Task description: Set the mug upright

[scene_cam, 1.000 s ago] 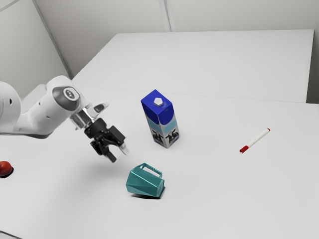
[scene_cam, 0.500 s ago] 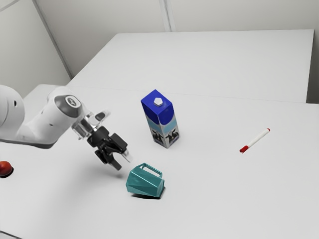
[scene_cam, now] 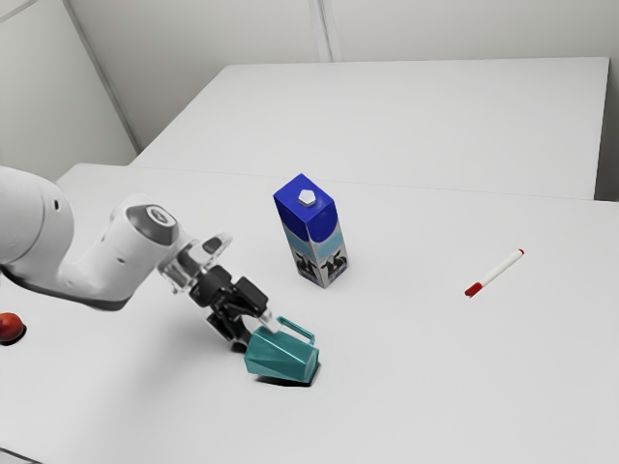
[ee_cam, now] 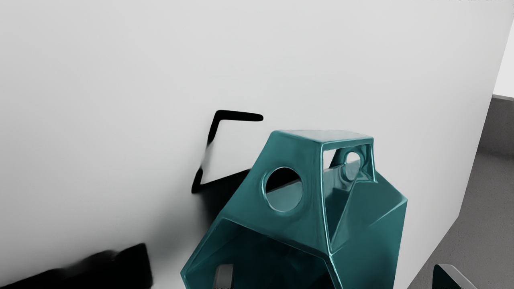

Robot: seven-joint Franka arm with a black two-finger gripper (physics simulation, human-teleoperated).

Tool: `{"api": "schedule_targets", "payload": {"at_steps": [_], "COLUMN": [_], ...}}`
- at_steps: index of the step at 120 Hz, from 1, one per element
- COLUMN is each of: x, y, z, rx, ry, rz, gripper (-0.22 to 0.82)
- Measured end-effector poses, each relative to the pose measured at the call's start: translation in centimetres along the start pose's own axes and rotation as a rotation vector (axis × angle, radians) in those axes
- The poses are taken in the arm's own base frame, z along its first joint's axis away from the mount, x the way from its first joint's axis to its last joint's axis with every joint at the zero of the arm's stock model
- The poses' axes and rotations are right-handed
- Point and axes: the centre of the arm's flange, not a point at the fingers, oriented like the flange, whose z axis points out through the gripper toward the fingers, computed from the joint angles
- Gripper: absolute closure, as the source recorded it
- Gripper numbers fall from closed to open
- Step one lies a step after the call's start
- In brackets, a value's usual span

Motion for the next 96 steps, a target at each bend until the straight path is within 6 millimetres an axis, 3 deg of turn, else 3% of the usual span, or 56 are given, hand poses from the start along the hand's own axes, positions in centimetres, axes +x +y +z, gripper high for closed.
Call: {"api": "schedule_targets", "payload": {"at_steps": [21, 36, 60, 96], "x": [0.1, 0.2, 0.5, 0.6], "y": [0.2, 0.2, 0.9, 2.7], "z": [0.4, 0.3, 0.4, 0.4], "rx": [-0.008, -0.011, -0.034, -0.054], "ry": [0.007, 0.015, 0.032, 0.049], "rz": [0.008, 0.011, 0.022, 0.063], "gripper": [0.50, 0.65, 0.75, 0.78]}}
